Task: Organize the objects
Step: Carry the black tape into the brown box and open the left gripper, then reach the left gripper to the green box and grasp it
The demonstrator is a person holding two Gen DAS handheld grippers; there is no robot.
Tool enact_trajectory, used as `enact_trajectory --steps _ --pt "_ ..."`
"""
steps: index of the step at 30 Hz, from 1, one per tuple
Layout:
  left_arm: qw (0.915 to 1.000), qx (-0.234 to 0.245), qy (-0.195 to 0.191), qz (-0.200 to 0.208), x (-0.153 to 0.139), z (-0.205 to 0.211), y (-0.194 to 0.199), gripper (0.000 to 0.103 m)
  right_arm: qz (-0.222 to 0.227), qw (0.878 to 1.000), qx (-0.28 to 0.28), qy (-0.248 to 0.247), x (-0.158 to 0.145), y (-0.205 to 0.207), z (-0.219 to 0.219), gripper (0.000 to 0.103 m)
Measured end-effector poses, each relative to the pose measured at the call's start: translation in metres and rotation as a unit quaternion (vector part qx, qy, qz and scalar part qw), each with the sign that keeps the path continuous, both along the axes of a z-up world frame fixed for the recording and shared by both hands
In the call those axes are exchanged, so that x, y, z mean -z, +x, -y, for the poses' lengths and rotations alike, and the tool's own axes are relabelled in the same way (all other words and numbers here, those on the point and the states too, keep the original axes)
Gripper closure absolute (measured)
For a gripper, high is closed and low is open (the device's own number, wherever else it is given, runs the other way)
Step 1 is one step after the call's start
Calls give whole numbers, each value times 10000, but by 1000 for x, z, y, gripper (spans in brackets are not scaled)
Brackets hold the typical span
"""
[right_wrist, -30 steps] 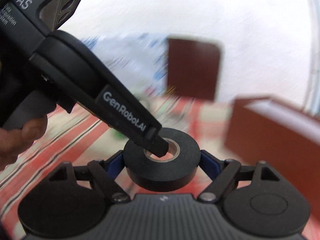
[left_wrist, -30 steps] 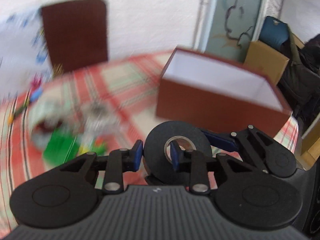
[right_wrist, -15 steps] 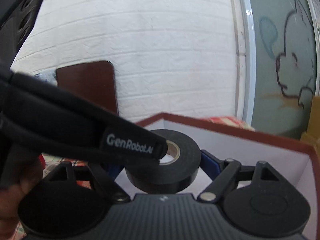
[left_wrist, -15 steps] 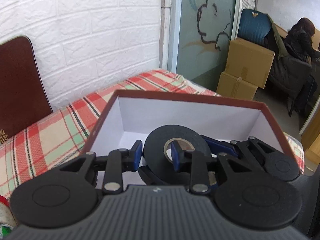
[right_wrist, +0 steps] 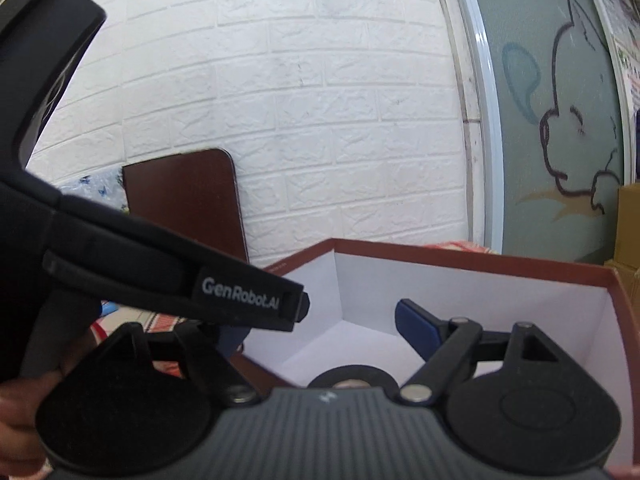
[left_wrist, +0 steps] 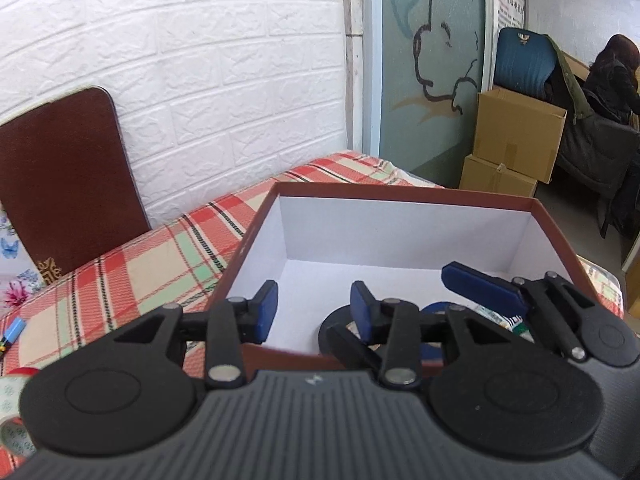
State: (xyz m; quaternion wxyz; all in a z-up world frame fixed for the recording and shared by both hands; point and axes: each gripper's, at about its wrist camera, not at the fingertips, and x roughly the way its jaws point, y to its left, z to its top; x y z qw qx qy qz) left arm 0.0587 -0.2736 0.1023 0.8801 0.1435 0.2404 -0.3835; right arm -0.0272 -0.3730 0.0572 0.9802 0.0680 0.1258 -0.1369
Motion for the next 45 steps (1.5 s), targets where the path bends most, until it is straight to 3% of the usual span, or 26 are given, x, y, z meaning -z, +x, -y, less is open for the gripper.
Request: enact_trajectory --steps 7,14,25,31,34,38,45 --pt "9990 -449 -6 -42 3 -50 -13 60 193 9984 -211 -480 2 -23 -50 21" --pt "9938 -1059 128 -321 26 -107 -10 60 -623 9933 -957 -191 25 -11 -88 21" --pt "9769 -1936 245 -871 71 -196 9 60 -1551 9749 -1596 -120 57 12 -138 21" --pt "9579 -2651 185 -1087 97 -258 26 60 -1943 9619 -1902 -283 68 26 -163 21" --pt "9492 -3026 172 -845 98 -284 32 59 -1838 9608 -2033 -406 65 31 -175 21" --pt "9391 -3339 -97 -808 101 -315 42 56 -1441 9624 -2215 -627 51 45 -195 20" --pt "9387 -3338 -255 -818 102 -325 40 56 -1361 9415 -2488 -1820 60 101 -244 20"
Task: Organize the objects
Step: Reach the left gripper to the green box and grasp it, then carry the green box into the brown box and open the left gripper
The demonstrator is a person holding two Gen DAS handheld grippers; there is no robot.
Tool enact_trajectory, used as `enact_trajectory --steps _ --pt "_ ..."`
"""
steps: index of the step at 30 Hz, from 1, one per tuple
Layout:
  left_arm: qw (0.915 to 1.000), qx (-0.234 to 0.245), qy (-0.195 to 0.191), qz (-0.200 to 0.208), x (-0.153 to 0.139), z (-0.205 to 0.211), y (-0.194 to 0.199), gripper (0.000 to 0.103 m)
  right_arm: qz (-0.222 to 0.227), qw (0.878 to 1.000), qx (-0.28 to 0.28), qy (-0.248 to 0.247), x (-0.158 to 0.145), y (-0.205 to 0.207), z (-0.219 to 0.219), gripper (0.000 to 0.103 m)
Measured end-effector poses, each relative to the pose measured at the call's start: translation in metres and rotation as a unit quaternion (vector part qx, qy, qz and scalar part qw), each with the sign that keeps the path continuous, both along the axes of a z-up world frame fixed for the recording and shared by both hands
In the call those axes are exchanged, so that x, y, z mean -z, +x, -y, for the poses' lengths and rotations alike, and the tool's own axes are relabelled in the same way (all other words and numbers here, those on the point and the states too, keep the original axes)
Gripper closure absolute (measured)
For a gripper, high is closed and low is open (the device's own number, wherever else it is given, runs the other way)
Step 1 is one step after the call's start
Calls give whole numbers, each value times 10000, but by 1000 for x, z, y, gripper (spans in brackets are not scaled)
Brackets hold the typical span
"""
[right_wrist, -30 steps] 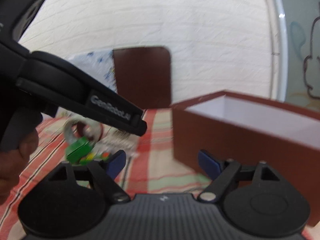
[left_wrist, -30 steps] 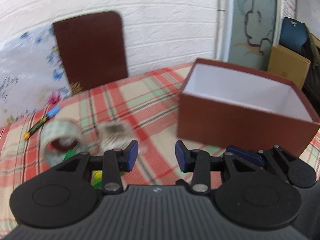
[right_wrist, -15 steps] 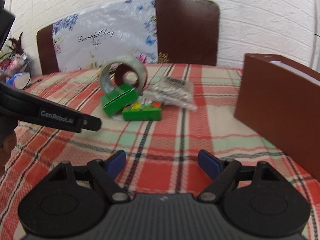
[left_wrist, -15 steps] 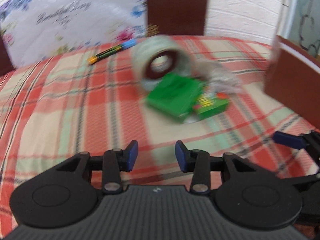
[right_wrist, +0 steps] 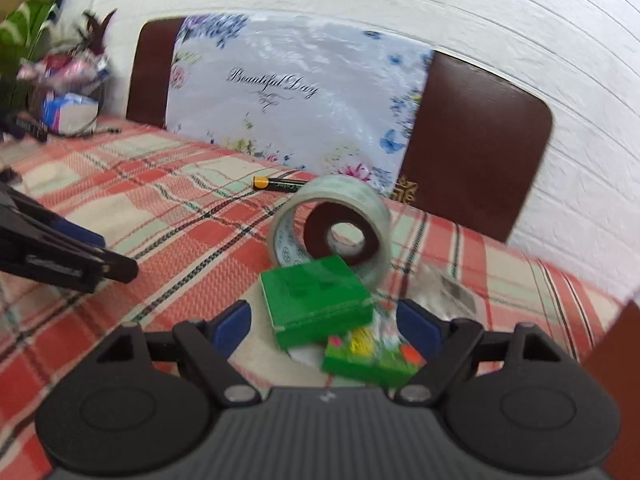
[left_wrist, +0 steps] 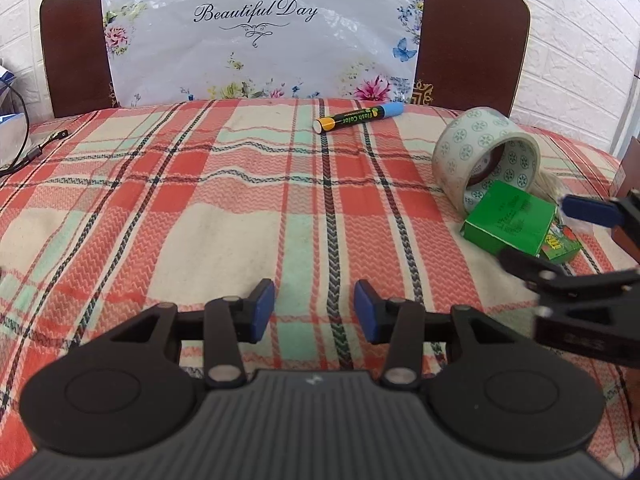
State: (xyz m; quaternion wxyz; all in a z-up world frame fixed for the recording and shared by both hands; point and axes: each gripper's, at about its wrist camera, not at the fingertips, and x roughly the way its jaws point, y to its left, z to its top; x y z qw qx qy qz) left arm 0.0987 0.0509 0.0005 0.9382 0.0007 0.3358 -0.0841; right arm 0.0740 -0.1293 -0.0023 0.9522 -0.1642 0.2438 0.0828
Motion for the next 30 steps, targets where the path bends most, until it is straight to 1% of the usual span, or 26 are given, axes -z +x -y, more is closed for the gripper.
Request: enact_trajectory --steps 2,3,4,7,8,9,12,14,17,20,21,24,27,28,29,30 --pt "10000 -10 -48 -37 0 -3 0 56 -67 9997 -10 -218 9 13 -6 24" --pt "9999 -20 -75 -78 -1 -4 0 57 -164 9995 -30 -264 13 18 -7 37" --pt "9998 -39 -110 -141 -2 -5 0 56 -246 9994 -63 -241 14 19 -6 40" --pt "9985 -19 -366 -412 -8 -8 -2 49 -279 9995 -145 -27 8 4 -4 41" --pt "9973 20 -523 -524 -10 -9 -4 46 -288 9993 -226 -4 7 -5 -4 41" --pt "9953 87 -716 -641 -12 -9 -6 46 -304 9990 -319 -21 8 -17 -5 41" --pt "9859 501 -1261 -984 -16 -5 -16 45 -497 9974 -529 32 14 -53 -3 41" --pt "9784 857 -1473 -1170 -16 4 -26 41 -509 9973 -515 131 15 -76 2 40" --pt "9686 1322 -1588 -1385 -16 22 -41 41 -709 9957 -386 463 10 -97 15 40" --pt "9588 1637 -1688 -1593 -14 39 -53 41 -916 9920 -233 839 9 -104 26 39" --pt "9579 1669 -1659 -1647 -12 45 -54 41 -918 9917 -208 875 8 -104 28 35" --pt "9618 1627 -1446 -1661 -9 56 -57 41 -918 9914 -144 919 9 -103 28 32" --pt "9641 1561 -1390 -1637 -7 63 -54 44 -925 9902 -139 1033 13 -101 31 29" --pt "9651 1535 -1373 -1620 -6 66 -52 49 -941 9894 -142 1099 13 -101 32 30" --pt "9657 1533 -1344 -1607 -5 69 -50 55 -946 9888 -150 1145 13 -100 34 32" --pt "9644 1576 -1384 -1612 -6 73 -50 59 -935 9884 -202 1179 13 -102 34 40"
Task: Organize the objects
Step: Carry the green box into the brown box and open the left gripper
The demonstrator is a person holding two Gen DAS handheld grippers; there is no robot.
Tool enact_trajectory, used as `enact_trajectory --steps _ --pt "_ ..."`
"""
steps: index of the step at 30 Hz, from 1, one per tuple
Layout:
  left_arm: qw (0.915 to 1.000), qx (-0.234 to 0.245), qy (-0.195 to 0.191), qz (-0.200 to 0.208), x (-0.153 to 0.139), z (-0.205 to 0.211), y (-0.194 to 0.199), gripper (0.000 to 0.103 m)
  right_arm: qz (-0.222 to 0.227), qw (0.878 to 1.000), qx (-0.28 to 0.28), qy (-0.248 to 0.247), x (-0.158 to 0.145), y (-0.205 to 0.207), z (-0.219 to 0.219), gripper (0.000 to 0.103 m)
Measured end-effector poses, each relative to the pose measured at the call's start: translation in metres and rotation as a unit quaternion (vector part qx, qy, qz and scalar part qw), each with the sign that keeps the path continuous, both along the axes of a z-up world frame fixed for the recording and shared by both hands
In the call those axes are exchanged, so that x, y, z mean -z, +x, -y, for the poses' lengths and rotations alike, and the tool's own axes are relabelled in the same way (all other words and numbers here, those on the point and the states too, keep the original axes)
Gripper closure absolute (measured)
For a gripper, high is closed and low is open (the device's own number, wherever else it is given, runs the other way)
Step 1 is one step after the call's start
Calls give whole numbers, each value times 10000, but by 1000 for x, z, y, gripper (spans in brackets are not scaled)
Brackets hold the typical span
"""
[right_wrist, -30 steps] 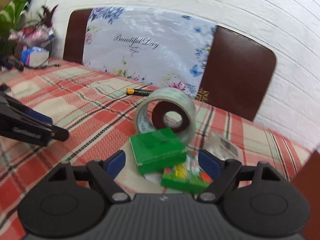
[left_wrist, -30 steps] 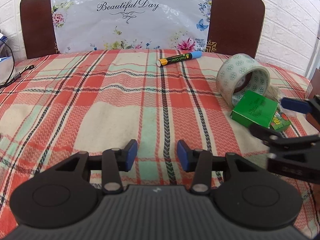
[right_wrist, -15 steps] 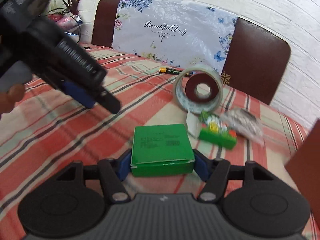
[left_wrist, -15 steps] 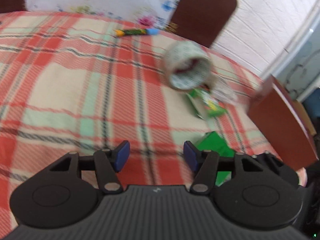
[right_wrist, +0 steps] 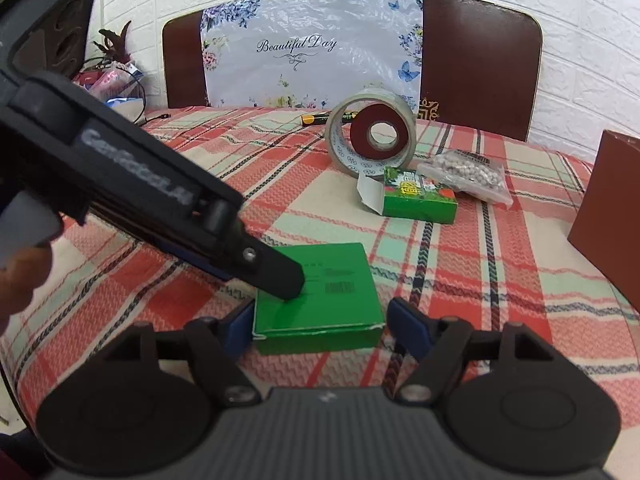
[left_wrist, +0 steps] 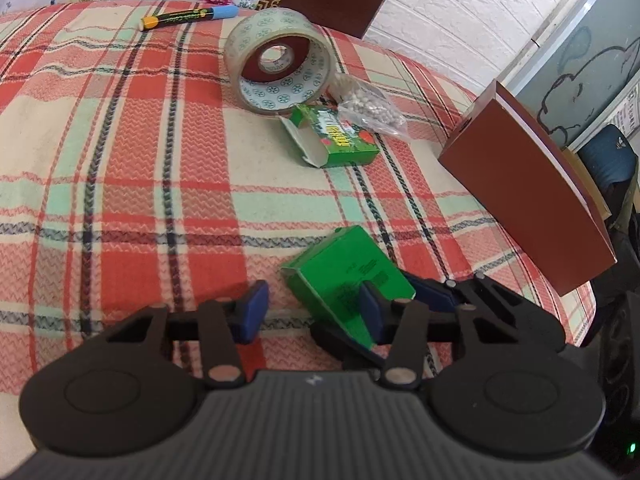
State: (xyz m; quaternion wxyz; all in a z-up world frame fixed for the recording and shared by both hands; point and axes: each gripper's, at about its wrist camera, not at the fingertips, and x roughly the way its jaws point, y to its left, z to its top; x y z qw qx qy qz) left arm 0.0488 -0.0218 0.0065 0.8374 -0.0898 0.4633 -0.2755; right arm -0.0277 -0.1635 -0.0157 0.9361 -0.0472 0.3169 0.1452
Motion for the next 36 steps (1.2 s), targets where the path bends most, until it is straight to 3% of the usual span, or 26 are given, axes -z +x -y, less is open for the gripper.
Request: enact_trajectory --steps 2,5,16,27,36 --pt "10000 37 -20 -65 -4 7 0 63 66 10000 -9 -35 0 -4 -1 41" --pt "9996 214 99 151 -16 25 -5 65 129 9997 201 44 -2 -7 5 41" --pt "9897 1162 241 803 -60 124 -2 65 872 9877 1280 224 -28 -18 78 41" --pt "9662 1921 -98 1717 -112 226 12 65 1985 9511 2362 -155 -78 -16 159 41" --pt "9534 2342 3 1902 -95 287 11 65 1882 9287 3193 -90 -72 -12 222 41"
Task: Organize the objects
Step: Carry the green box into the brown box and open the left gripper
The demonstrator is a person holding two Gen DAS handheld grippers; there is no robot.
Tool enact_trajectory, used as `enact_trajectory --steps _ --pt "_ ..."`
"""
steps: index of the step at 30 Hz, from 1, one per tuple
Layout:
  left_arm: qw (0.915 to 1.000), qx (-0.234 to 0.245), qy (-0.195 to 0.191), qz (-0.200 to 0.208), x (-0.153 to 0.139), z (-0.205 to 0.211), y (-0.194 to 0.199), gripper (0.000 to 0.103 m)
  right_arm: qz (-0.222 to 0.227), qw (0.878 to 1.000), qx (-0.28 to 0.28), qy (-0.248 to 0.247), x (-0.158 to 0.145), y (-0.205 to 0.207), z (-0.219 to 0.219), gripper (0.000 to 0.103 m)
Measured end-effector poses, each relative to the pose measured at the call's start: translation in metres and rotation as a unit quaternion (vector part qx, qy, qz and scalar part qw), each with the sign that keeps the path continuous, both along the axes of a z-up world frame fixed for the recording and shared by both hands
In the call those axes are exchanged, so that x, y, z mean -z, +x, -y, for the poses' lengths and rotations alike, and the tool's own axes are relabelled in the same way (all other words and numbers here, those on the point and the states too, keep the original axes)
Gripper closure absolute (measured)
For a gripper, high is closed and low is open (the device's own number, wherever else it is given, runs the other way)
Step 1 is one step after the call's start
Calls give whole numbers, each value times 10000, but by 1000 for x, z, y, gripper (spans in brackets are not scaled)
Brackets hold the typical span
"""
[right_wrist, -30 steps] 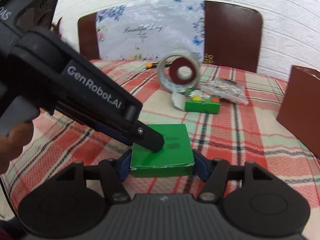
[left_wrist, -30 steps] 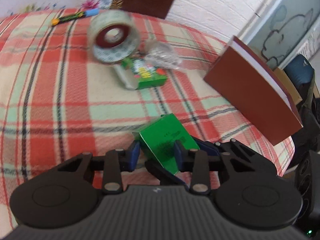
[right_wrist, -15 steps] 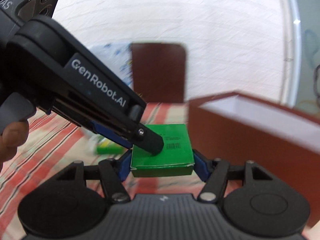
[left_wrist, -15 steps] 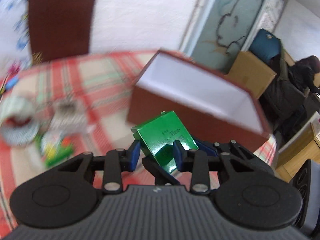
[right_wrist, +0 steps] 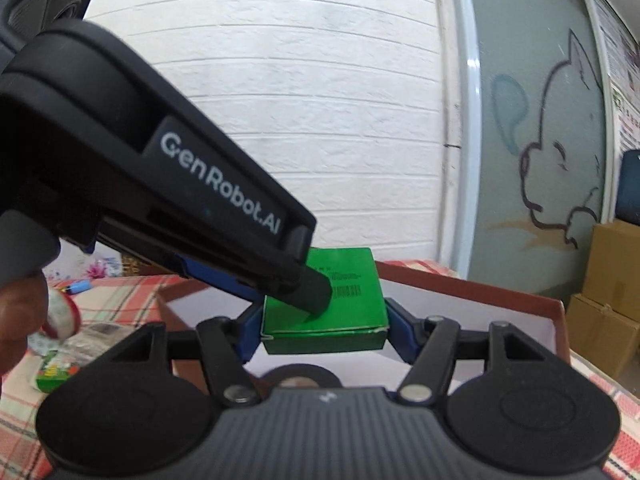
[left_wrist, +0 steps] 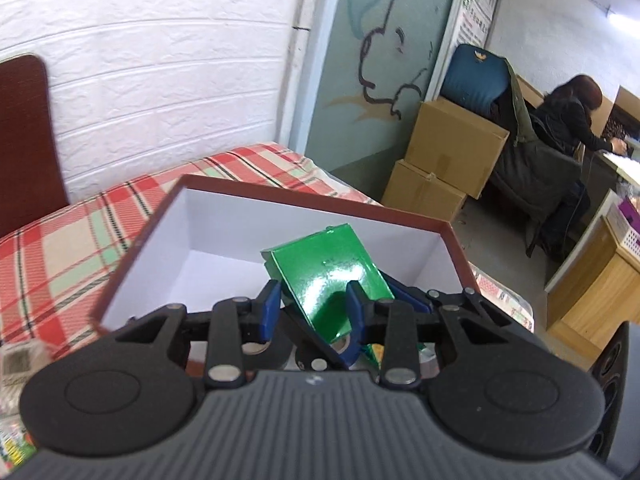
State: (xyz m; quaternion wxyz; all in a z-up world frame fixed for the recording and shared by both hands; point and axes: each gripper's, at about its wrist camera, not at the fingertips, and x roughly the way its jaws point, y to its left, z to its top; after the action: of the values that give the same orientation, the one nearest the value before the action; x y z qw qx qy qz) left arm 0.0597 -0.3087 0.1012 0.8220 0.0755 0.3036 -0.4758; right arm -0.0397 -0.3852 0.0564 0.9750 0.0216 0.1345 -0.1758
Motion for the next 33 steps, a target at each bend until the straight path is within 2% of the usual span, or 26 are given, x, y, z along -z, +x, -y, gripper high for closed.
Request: enact_trajectory --steps 11,14,17,24,33 --pt "9995 21 256 164 4 18 -5 65 -123 9996 222 152 11 8 19 39" --pt "9984 -89 423 366 7 22 -8 64 -124 9993 354 28 13 11 18 32" --pt "9979 -155 480 401 8 21 -8 64 -120 9994 332 70 13 11 20 32" --pt "9973 -334 426 495 1 7 -13 63 -80 9990 389 217 12 3 19 32" --pt "9973 -488 213 515 -5 -31 -27 56 148 9993 287 193 8 -16 -1 25"
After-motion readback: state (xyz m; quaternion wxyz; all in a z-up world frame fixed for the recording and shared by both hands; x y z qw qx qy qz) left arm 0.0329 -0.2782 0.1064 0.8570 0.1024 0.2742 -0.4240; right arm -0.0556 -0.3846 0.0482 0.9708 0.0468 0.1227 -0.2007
